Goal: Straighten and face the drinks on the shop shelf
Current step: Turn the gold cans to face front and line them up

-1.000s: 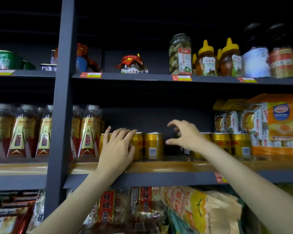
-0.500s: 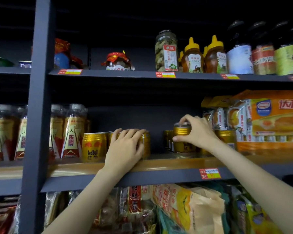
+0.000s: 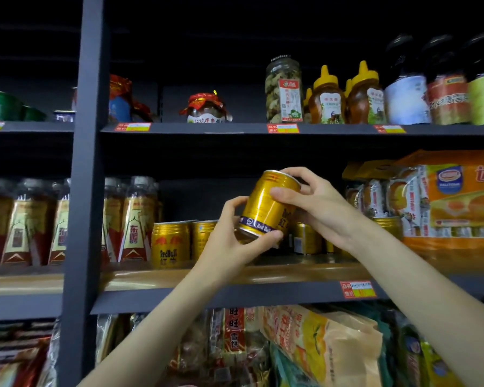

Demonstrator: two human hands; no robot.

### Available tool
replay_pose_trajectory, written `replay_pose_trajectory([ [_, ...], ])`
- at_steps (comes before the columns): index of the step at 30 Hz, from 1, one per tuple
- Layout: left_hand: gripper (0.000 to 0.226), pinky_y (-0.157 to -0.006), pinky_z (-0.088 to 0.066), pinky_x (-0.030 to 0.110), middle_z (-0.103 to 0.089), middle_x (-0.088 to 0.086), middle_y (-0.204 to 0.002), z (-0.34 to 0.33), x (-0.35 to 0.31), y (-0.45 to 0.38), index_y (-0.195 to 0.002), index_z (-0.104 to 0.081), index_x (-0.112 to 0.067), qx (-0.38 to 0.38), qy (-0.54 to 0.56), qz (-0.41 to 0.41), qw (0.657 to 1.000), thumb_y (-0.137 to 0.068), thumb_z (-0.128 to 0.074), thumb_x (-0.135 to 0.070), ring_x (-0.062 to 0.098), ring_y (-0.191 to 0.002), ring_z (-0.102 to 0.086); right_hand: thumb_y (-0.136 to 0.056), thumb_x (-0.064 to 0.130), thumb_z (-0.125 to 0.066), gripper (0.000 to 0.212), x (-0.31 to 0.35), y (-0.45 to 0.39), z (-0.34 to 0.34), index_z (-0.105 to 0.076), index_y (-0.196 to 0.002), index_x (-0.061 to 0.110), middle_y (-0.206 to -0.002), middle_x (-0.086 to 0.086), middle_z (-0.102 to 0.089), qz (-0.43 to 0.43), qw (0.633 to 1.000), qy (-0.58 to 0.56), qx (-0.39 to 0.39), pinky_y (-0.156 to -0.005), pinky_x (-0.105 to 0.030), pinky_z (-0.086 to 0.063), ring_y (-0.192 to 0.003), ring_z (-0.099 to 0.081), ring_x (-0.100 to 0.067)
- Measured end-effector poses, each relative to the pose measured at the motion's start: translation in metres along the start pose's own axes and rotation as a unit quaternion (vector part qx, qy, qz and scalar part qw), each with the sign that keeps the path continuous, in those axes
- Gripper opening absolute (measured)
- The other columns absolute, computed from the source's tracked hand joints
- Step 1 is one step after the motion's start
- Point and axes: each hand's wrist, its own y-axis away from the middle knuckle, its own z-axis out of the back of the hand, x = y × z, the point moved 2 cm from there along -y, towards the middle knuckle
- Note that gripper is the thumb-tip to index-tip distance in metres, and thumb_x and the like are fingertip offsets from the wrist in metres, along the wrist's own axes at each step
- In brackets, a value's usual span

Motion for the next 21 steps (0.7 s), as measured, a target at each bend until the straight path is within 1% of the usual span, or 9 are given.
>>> replay_pose_trajectory([
  [3, 0.073, -0.077, -0.049, 0.012, -0.051, -0.008, -0.118, 0.013, -0.003, 0.001, -0.13, -0.039, -0.03, -0.045, -0.073, -0.077, 0.993, -0.068, -0.078, -0.029, -0.001, -0.102, -0.056, -0.066, 0.035, -0.072, 0.055, -0.005, 0.009, -0.001, -0.055, -0.117, 0.026, -0.115, -0.008, -0.064, -0.065, 0.997, 0.002, 0.05, -0.083, -0.037, -0.057, -0.099, -0.067, -0.025],
  [4, 0.073, -0.078, -0.048, 0.01, -0.049, -0.008, -0.119, 0.017, -0.003, 0.0, -0.129, -0.04, -0.031, -0.059, -0.096, -0.096, 0.989, -0.068, -0.08, -0.025, 0.0, -0.104, -0.054, -0.068, 0.034, -0.07, 0.051, -0.008, 0.011, -0.002, -0.055, -0.116, 0.025, -0.116, -0.011, -0.063, -0.093, 0.993, -0.026, 0.063, -0.082, -0.039, -0.057, -0.097, -0.068, -0.029],
  [7, 0.08, -0.088, -0.048, 0.017, -0.048, -0.014, -0.12, 0.02, -0.007, -0.002, -0.13, -0.036, -0.038, -0.054, -0.135, -0.124, 0.981, -0.067, -0.082, -0.027, 0.004, -0.112, -0.051, -0.073, 0.034, -0.066, 0.053, -0.015, 0.014, -0.007, -0.054, -0.121, 0.017, -0.118, -0.018, -0.062, -0.151, 0.967, -0.198, 0.047, -0.077, -0.038, -0.059, -0.097, -0.068, -0.033],
  [8, 0.083, -0.09, -0.045, 0.015, -0.047, -0.019, -0.118, 0.018, -0.01, -0.001, -0.131, -0.033, -0.04, -0.054, -0.136, -0.128, 0.981, -0.066, -0.083, -0.028, 0.0, -0.113, -0.05, -0.075, 0.035, -0.065, 0.056, -0.018, 0.013, -0.008, -0.053, -0.125, 0.014, -0.119, -0.019, -0.063, -0.163, 0.956, -0.24, 0.036, -0.075, -0.037, -0.059, -0.098, -0.068, -0.031],
  [10, 0.086, -0.087, -0.039, 0.003, -0.047, -0.026, -0.113, 0.014, -0.015, 0.0, -0.13, -0.03, -0.039, -0.069, -0.111, -0.128, 0.983, -0.065, -0.084, -0.025, -0.014, -0.11, -0.046, -0.08, 0.036, -0.063, 0.056, -0.023, 0.013, -0.009, -0.052, -0.13, 0.012, -0.118, -0.02, -0.064, -0.178, 0.94, -0.289, 0.031, -0.074, -0.035, -0.059, -0.1, -0.068, -0.029],
  [12, 0.085, -0.086, -0.037, 0.001, -0.048, -0.026, -0.112, 0.013, -0.016, -0.001, -0.129, -0.031, -0.034, -0.079, -0.096, -0.132, 0.983, -0.063, -0.084, -0.023, -0.018, -0.109, -0.045, -0.082, 0.037, -0.062, 0.056, -0.026, 0.014, -0.008, -0.052, -0.131, 0.011, -0.117, -0.021, -0.065, -0.185, 0.934, -0.304, 0.033, -0.075, -0.034, -0.059, -0.099, -0.068, -0.029],
  [16, 0.076, -0.093, -0.044, 0.016, -0.05, -0.021, -0.118, 0.012, -0.012, 0.0, -0.124, -0.038, -0.034, -0.064, -0.139, -0.137, 0.979, -0.063, -0.083, -0.033, -0.001, -0.114, -0.048, -0.084, 0.037, -0.06, 0.054, -0.025, 0.016, -0.005, -0.052, -0.13, 0.01, -0.117, -0.022, -0.065, -0.194, 0.936, -0.29, 0.039, -0.075, -0.036, -0.059, -0.1, -0.068, -0.03],
  [19, 0.074, -0.089, -0.041, 0.008, -0.045, -0.027, -0.118, 0.009, -0.013, 0.001, -0.127, -0.035, -0.038, -0.033, -0.13, -0.126, 0.983, -0.069, -0.08, -0.028, -0.011, -0.113, -0.044, -0.078, 0.035, -0.065, 0.058, -0.024, 0.016, -0.003, -0.053, -0.128, 0.011, -0.118, -0.019, -0.065, -0.17, 0.942, -0.29, 0.004, -0.068, -0.037, -0.06, -0.097, -0.069, -0.029],
  [21, 0.075, -0.088, -0.045, 0.01, -0.044, -0.027, -0.122, 0.008, -0.014, 0.0, -0.132, -0.034, -0.04, -0.01, -0.079, -0.097, 0.992, -0.071, -0.076, -0.029, -0.011, -0.114, -0.045, -0.075, 0.036, -0.066, 0.058, -0.022, 0.015, -0.001, -0.054, -0.127, 0.012, -0.117, -0.018, -0.065, -0.151, 0.947, -0.284, -0.017, -0.067, -0.036, -0.059, -0.095, -0.07, -0.027],
])
